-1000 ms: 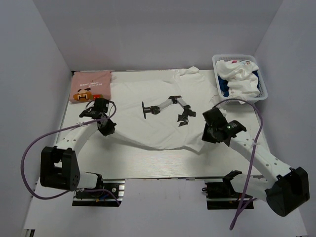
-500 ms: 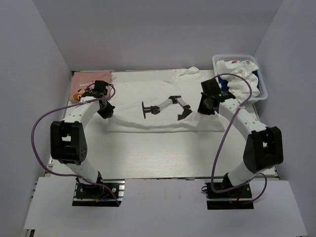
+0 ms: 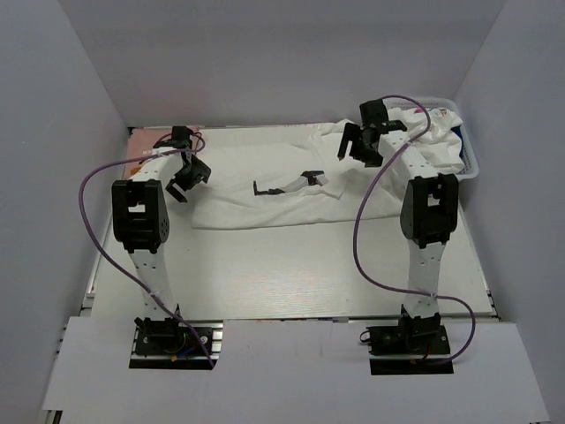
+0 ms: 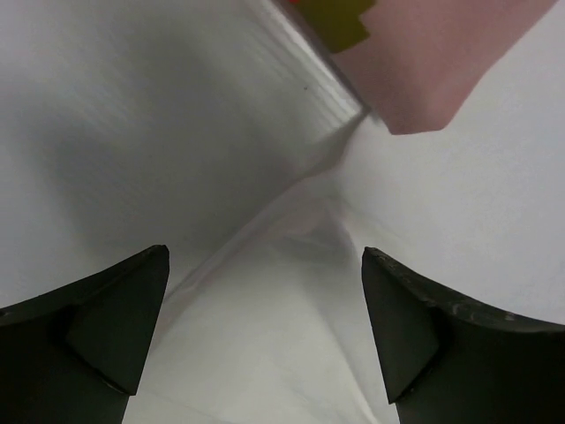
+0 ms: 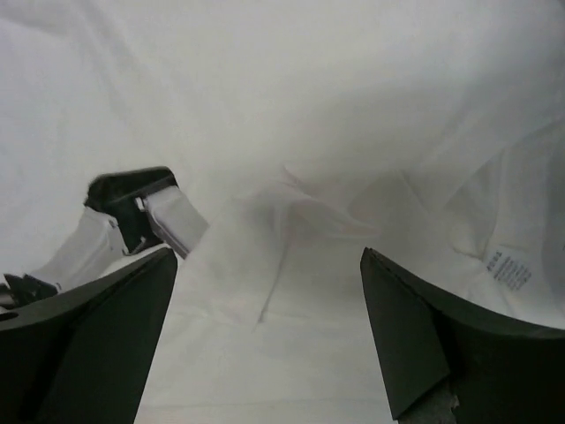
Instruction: Fold and stack the t-shirts
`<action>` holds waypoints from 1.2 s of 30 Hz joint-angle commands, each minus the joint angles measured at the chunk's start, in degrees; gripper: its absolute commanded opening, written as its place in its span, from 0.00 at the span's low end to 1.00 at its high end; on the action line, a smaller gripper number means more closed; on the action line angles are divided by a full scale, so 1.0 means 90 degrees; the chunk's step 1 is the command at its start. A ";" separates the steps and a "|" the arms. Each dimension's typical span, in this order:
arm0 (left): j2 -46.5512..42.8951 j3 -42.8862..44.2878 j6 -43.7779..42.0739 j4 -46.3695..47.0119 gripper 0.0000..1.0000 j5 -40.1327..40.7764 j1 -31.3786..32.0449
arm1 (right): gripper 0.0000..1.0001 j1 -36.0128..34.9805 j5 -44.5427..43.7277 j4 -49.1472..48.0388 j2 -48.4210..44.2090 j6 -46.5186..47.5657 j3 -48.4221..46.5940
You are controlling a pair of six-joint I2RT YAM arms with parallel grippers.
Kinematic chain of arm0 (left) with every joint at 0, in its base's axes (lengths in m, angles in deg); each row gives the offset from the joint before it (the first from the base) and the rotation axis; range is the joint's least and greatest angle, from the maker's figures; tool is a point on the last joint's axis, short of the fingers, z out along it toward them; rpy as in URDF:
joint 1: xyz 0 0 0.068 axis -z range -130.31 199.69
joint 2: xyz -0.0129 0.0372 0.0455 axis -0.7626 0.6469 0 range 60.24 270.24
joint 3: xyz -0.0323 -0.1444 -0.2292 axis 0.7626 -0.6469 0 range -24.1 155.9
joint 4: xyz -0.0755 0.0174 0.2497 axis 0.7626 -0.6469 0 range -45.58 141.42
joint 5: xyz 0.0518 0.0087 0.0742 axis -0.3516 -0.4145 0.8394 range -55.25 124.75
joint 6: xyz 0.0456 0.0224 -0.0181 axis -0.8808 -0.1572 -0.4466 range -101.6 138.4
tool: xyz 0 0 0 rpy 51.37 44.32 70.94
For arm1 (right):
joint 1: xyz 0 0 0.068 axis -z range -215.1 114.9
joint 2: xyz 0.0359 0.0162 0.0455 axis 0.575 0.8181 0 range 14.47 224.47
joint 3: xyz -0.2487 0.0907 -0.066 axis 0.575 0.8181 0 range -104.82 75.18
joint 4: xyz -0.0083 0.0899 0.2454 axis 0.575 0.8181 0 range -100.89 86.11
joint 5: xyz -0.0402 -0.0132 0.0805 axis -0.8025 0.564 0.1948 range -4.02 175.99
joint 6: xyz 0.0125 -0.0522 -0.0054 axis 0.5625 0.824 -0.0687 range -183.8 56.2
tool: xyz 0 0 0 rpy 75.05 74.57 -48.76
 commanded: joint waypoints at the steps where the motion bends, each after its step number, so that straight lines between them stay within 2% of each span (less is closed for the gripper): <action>1: -0.0535 0.0110 -0.0038 -0.0456 1.00 0.0379 -0.0044 | 0.90 -0.0016 0.0481 -0.0068 -0.0772 0.0298 0.0833; 2: -0.0662 -0.0018 -0.0038 -0.0321 1.00 0.0380 -0.0044 | 0.90 0.0003 0.0501 -0.0555 -0.1162 0.0279 0.1158; 3: -0.0944 -0.0164 -0.0116 -0.0252 1.00 0.0380 -0.0044 | 0.90 0.0013 0.1130 -0.1034 -0.1359 0.0279 0.1887; 5: -0.1209 -0.0594 -0.0194 -0.0173 1.00 0.0302 -0.0044 | 0.90 -0.0026 0.1369 -0.1475 -0.1895 0.0220 0.2932; 8: -0.1707 -0.1024 -0.0272 -0.0114 1.00 0.0301 -0.0044 | 0.90 -0.0046 0.1799 -0.1926 -0.2142 0.0230 0.3648; 10: -0.2135 -0.1413 -0.0409 -0.0036 1.00 0.0166 -0.0044 | 0.90 -0.0065 0.2102 -0.2181 -0.2085 0.0230 0.3759; 19: -0.3485 -0.3085 -0.0526 0.0677 1.00 -0.0020 -0.0044 | 0.90 -0.0114 0.2523 -0.2630 -0.1069 0.0054 0.3184; 24: -0.3564 -0.3008 -0.0526 0.0550 1.00 0.0125 -0.0044 | 0.90 -0.0124 0.2133 -0.2484 -0.0522 -0.0004 0.2560; 30: -0.3505 -0.3007 -0.0526 0.0482 1.00 0.0126 -0.0044 | 0.90 -0.0153 0.2259 -0.2659 0.0014 -0.0141 0.2003; 33: -0.3505 -0.3007 -0.0526 0.0482 1.00 0.0068 -0.0044 | 0.90 -0.0221 0.2444 -0.3351 0.0093 -0.0374 0.1845; 34: -0.3563 -0.3007 -0.0526 0.0482 1.00 0.0067 -0.0044 | 0.90 -0.0279 0.2503 -0.3904 0.0142 -0.0443 0.1681; 36: -0.3564 -0.2949 -0.0526 0.0540 1.00 -0.0021 -0.0044 | 0.90 -0.0338 0.2571 -0.4076 0.0375 -0.0590 0.1292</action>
